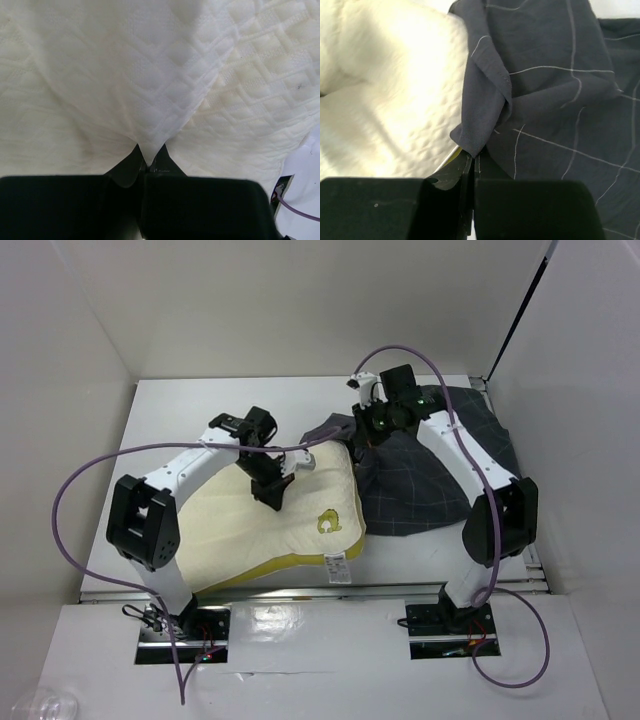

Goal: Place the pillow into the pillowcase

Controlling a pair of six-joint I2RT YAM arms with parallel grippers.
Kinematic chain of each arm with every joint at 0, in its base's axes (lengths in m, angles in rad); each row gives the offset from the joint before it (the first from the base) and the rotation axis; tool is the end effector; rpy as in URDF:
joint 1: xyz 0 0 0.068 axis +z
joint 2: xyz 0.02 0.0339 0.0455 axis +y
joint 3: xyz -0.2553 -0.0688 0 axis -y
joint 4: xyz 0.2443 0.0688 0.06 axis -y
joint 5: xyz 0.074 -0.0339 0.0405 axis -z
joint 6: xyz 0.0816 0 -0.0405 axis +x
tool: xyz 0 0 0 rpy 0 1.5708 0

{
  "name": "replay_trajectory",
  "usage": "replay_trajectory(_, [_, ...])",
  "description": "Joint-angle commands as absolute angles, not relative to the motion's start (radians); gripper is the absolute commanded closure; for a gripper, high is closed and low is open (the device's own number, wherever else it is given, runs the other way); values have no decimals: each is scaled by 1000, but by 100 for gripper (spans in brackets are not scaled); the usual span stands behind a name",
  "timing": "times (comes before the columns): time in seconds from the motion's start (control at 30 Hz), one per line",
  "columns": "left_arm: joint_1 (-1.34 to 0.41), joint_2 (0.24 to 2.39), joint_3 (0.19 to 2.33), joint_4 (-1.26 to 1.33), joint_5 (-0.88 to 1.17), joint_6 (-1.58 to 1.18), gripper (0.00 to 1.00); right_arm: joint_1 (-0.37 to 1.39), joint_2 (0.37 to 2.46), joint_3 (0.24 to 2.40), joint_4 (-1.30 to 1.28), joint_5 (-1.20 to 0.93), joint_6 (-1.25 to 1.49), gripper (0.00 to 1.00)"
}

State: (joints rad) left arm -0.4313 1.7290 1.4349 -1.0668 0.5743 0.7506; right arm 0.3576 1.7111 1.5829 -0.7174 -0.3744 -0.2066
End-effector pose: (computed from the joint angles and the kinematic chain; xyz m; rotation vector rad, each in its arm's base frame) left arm 0.2913 -0.1829 0.2128 1.6029 2.2355 -0.7556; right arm 0.3691 0.1698 0.2823 -0.8329 2.2549 0.5215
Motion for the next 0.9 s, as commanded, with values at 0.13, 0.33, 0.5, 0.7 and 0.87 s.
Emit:
replay_trajectory(0.13, [-417,1805,1565,-1020,627,742,100,379,1612,1508,-719,-449,-235,100])
replay_trajectory(0.33, [-387,1865,1649,-1020,627,733,100,379,1592,1462,-739,-449,-253,100])
replay_trajectory(0.5, [-330,1902,1706,-1029,627,723,100,379,1592,1442,-749,-449,-262,100])
replay_trajectory(0.7, [-291,1934,1726,-1039,637,713,100,388,1592,1442,-749,-449,-272,99])
replay_trajectory(0.87, [-282,1944,1715,-1014,627,692,100,388,1592,1442,-758,-462,-272,99])
